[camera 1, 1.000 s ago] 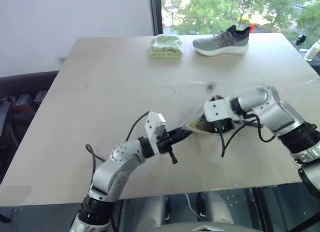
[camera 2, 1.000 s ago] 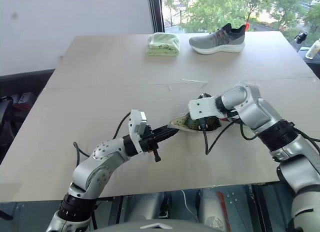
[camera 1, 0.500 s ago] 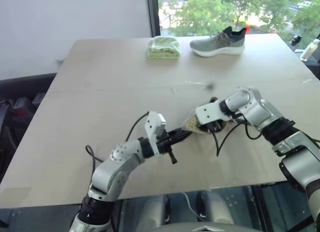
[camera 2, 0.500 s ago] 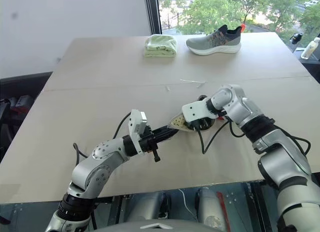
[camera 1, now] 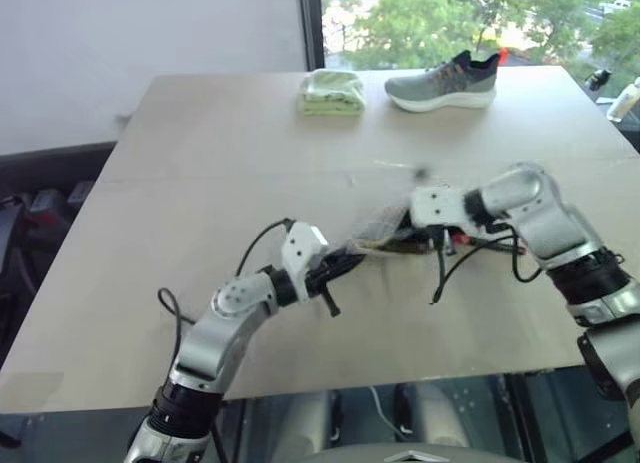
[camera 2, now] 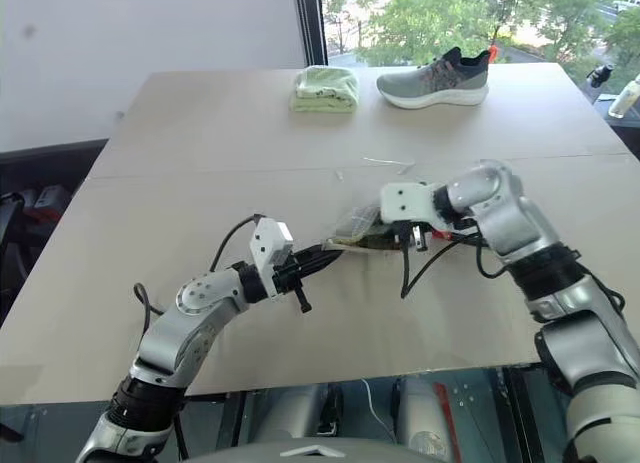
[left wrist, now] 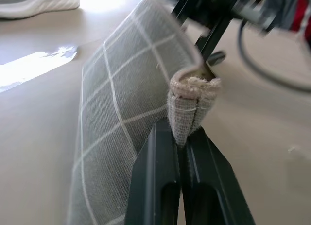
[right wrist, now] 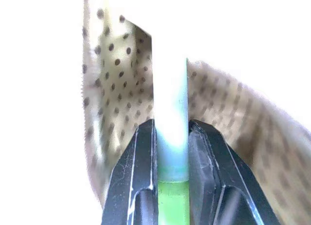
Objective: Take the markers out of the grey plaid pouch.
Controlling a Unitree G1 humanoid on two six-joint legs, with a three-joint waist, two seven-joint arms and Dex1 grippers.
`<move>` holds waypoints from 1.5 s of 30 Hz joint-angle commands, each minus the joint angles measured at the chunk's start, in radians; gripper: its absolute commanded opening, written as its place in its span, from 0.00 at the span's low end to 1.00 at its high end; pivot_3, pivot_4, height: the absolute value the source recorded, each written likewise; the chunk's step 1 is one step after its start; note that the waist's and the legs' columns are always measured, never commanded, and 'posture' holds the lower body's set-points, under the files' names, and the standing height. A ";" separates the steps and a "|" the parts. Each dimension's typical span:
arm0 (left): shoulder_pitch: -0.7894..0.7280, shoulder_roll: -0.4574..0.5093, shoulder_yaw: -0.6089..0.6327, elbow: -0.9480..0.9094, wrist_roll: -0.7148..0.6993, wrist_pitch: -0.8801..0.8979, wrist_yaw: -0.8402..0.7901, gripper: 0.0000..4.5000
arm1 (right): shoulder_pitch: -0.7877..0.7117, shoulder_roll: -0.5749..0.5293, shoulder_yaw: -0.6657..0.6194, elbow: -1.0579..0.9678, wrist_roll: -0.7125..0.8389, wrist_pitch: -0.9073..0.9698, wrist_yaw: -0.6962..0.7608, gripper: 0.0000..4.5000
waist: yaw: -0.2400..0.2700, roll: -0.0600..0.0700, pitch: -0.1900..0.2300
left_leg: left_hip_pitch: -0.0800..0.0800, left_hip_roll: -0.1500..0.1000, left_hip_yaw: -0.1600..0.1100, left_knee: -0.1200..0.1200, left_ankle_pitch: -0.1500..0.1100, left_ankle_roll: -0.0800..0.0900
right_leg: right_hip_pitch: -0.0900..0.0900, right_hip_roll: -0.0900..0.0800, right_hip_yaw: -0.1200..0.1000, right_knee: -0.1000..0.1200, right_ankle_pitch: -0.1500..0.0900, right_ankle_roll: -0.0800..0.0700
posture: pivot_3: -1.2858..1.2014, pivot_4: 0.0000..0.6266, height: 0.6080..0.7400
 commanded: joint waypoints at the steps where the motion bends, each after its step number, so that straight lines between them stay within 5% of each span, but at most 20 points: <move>1: -0.006 -0.002 0.015 0.015 0.020 -0.027 0.009 0.00 | 0.029 -0.045 -0.090 -0.169 0.129 0.146 0.035 0.07 | 0.002 0.000 0.000 | -0.001 0.000 0.000 0.000 0.000 0.000 | -0.001 -0.001 0.000 0.000 0.000 0.000 | 0.52 0.24 1.00; 12: -0.031 -0.007 0.085 0.047 0.001 -0.024 0.031 0.00 | 0.126 -0.179 -0.143 -0.311 0.255 0.267 0.024 0.07 | 0.002 0.000 0.000 | -0.003 -0.002 -0.001 -0.003 -0.001 0.002 | -0.004 -0.004 0.000 0.000 0.000 0.000 | 0.52 0.24 1.00; 18: 0.023 0.033 0.153 0.031 0.043 -0.062 0.067 0.00 | 0.184 -0.250 -0.302 -0.160 0.193 0.268 -0.174 0.07 | 0.002 0.000 0.000 | -0.004 -0.002 -0.001 -0.003 0.000 0.000 | -0.004 -0.004 0.000 0.000 0.000 0.000 | 0.52 0.24 1.00; 26: 0.112 0.084 0.185 -0.010 0.063 -0.092 0.065 0.00 | 0.279 -0.288 -0.360 0.132 0.038 0.236 -0.461 0.07 | 0.001 0.000 0.000 | -0.005 -0.003 0.001 -0.004 0.000 0.000 | -0.006 -0.005 0.001 -0.001 0.000 0.000 | 0.52 0.24 1.00; 33: 0.118 0.112 0.236 0.028 0.087 -0.117 0.087 0.00 | 0.273 -0.248 -0.413 0.135 0.089 0.242 -0.510 0.82 | 0.000 0.000 0.000 | -0.004 -0.002 0.001 -0.004 0.000 0.001 | -0.006 -0.003 0.001 0.000 0.000 0.000 | 0.52 0.24 1.00; 35: 0.121 0.119 0.240 0.042 0.096 -0.131 0.083 0.00 | 0.271 -0.236 -0.434 0.102 0.139 0.267 -0.480 0.96 | 0.001 0.000 0.000 | -0.004 -0.002 0.001 -0.004 0.000 0.001 | -0.006 -0.002 0.001 0.000 0.000 0.000 | 0.52 0.24 1.00; 37: 0.121 0.124 0.245 0.054 0.106 -0.151 0.083 0.00 | 0.273 -0.211 -0.470 0.037 0.232 0.335 -0.438 0.96 | 0.001 0.000 0.000 | -0.004 -0.003 0.002 -0.004 0.000 0.001 | -0.006 -0.003 0.001 -0.001 0.000 0.000 | 0.52 0.24 1.00; 45: 0.161 0.146 0.303 0.102 0.178 -0.238 0.147 0.60 | 0.411 -0.137 -0.562 -0.166 0.517 0.441 -0.312 1.00 | 0.006 -0.001 0.000 | -0.005 -0.003 0.001 -0.004 -0.002 0.004 | -0.005 -0.003 0.000 -0.001 0.002 0.004 | 0.52 0.24 1.00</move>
